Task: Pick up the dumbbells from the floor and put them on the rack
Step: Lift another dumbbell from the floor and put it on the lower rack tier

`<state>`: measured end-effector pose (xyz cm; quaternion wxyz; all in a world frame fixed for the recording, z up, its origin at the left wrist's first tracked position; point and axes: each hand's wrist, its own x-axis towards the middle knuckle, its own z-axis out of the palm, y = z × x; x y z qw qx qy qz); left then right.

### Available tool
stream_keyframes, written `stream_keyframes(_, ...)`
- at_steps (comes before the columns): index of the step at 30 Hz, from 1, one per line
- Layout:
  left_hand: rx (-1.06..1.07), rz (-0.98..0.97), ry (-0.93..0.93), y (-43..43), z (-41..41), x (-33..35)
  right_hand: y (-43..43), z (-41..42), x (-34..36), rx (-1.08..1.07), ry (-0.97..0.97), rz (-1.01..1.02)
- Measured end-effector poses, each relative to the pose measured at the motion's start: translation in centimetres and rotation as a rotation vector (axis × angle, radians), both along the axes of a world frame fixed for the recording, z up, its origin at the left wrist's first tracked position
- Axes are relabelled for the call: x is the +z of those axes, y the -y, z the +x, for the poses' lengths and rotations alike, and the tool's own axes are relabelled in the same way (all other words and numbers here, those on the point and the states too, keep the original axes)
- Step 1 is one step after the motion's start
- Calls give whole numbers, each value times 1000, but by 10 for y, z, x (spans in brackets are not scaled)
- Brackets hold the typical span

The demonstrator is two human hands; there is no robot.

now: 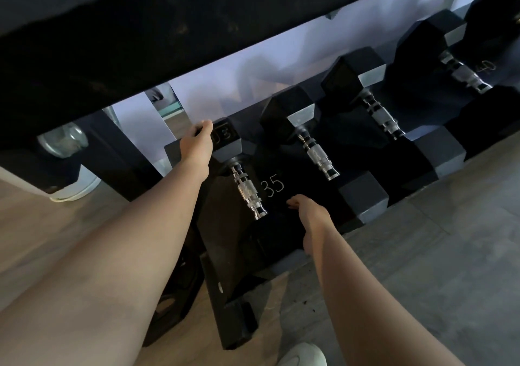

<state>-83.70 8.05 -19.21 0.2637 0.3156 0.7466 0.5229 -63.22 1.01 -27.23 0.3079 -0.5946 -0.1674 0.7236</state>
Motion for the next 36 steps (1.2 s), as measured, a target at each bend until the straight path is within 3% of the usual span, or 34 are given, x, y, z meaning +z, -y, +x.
stream_keyframes(7,46,-165,185,-1,3,2,-12,3,-17,211,88,-14)
stream_keyframes(16,-44,-307,254,6,-2,14,-7,3,-17,204,92,-6)
stream_keyframes(28,-63,-306,240,-4,-16,0,-10,-4,-19,144,129,-4)
stream_keyframes(36,219,-89,151,6,25,11,-18,11,-6,252,127,33)
